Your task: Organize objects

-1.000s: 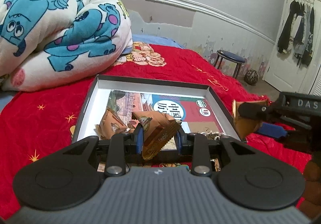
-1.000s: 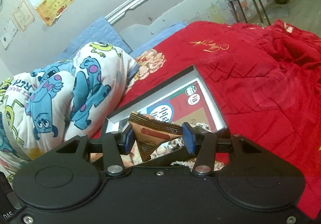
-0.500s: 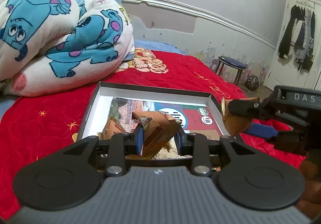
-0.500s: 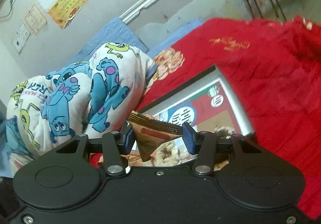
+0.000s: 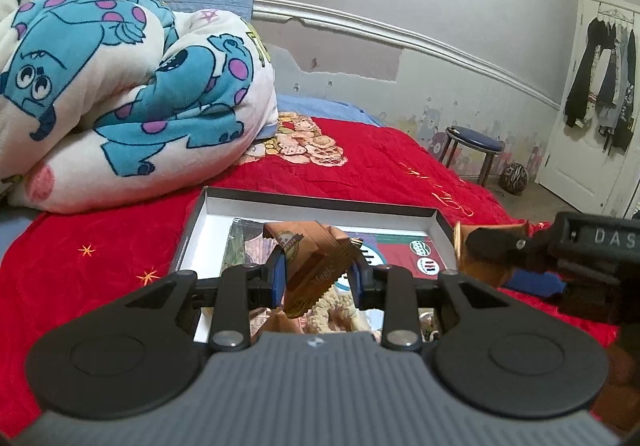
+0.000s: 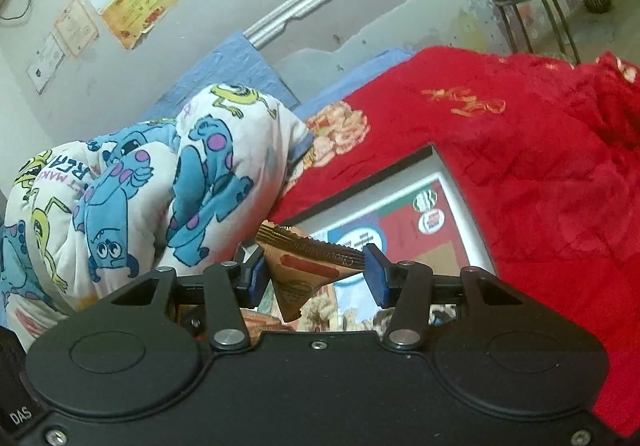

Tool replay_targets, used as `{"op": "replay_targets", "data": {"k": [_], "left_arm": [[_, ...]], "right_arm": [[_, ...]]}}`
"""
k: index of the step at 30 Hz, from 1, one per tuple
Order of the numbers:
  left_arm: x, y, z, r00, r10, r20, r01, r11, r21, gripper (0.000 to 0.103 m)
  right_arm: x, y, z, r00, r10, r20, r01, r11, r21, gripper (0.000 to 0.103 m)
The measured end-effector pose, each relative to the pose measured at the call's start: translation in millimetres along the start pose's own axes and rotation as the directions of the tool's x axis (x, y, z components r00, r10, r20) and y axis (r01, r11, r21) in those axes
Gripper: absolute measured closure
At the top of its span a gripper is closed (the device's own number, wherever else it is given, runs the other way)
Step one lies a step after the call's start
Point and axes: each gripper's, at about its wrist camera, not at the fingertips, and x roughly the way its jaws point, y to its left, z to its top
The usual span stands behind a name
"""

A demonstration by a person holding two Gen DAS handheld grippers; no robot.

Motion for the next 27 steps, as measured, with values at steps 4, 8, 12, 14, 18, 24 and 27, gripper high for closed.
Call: {"op": "replay_targets", "data": {"k": [4, 8, 12, 14, 18, 24, 27], "left_arm": [[1, -1, 0, 1.0, 0.014, 0.005, -0.014, 1.0, 0.017, 0.068], [3, -1, 1, 1.0, 0.011, 0.004, -0.011, 1.0, 0.013, 0.068], [3, -1, 1, 1.0, 0.015, 0.005, -0.016, 1.0, 0.016, 0.068], [4, 1, 5, 1.0, 0.009, -0.001, -0.009, 1.0, -0.007, 0.068], [10, 0, 15, 1.0, 0.015, -0.006, -0.015, 1.0, -0.004, 0.068], [36, -3, 33, 0.999, 0.006, -0.038, -0.008, 0.999, -0.042, 0.068], [57, -15, 33, 0.998, 0.014, -0.065, -0.014, 1.0, -0.012, 0.068]], "right_arm": [[5, 3, -3, 1.0, 0.008, -0.008, -0.008, 1.0, -0.008, 0.056], [5, 4, -4, 1.0, 0.011, -0.003, -0.011, 1.0, -0.013, 0.056], [4, 2, -2, 1.0, 0.02, 0.001, -0.02, 1.0, 0.005, 0.056], [3, 2, 0, 0.999, 0.032, 0.007, -0.032, 0.999, 0.002, 0.056], [-1, -4, 12, 0.997, 0.066, 0.027, -0.066, 0.998, -0.008, 0.056], [11, -30, 31, 0.995, 0.096, 0.011, -0.096, 0.992, 0.087, 0.056], [24, -46, 30, 0.996, 0.083, -0.015, -0.08, 0.986, 0.146, 0.056]]}}
